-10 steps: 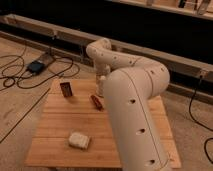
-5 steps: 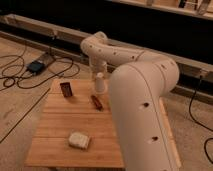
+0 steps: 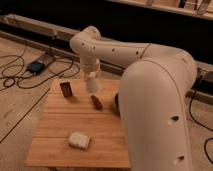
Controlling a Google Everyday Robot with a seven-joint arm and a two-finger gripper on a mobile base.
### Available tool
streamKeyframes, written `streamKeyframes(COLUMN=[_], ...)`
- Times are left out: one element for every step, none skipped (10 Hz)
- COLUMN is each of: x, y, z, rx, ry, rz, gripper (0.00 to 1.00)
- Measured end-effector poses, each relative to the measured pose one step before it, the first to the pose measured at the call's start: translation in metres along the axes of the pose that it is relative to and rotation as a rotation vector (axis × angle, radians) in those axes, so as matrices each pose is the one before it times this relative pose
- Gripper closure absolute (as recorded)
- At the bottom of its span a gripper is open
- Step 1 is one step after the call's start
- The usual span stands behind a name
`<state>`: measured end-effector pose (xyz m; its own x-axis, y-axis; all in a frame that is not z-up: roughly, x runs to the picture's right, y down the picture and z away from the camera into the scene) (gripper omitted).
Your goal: Place the ceramic cup over the eraser
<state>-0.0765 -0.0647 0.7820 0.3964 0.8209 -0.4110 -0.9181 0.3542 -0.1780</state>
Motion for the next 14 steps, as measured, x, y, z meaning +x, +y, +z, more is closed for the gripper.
streamKeyframes(x=[0.00095, -0.00022, -0.00189, -0.00482, -0.00566, -0.00495, -0.00682, -0.00821, -0.00564, -0.00878, -0.00507, -0.00667, -0.00773, -0.00942], y=[0.01061, 0.00834, 0.01143, 0.01232, 0.01112, 0.00832, 0.00853, 0.00789, 0.00506, 0.00693, 0.00287, 0.00256, 0.00342, 0.00340], z=[-0.01133, -0.00836, -0.00965, -0.00957, -0.00721, -0.00409, -0.00363, -0.00163, 0.00026, 0.00116, 0.00231, 0.00253, 0.00325, 0.00406], rx=[-0.00394, -0.00303, -0.00340, -0.00393, -0.00454, -0.00250, -0.00137, -0.00231, -0.00311, -0.00626, -0.00405, -0.00530, -0.00709, -0.00775], ry=[-0.01664, -0.01299, -0.01688, -0.02023, -0.01700, -0.01127, -0.01261, -0.01109, -0.00564, -0.00802, -0.00234, -0.00381, -0.00480, -0.00845], rz=[-0.03323, -0.02582, -0.03642, -0.03901, -0.03312, -0.02512, -0.02825, -0.02770, -0.01731, -0.02196, -0.00974, -0.00876, -0.00858, -0.00697], gripper=[1.00, 1.00, 1.00, 1.00, 1.00, 1.00, 1.00, 1.00, 1.00, 1.00, 1.00, 1.00, 1.00, 1.00])
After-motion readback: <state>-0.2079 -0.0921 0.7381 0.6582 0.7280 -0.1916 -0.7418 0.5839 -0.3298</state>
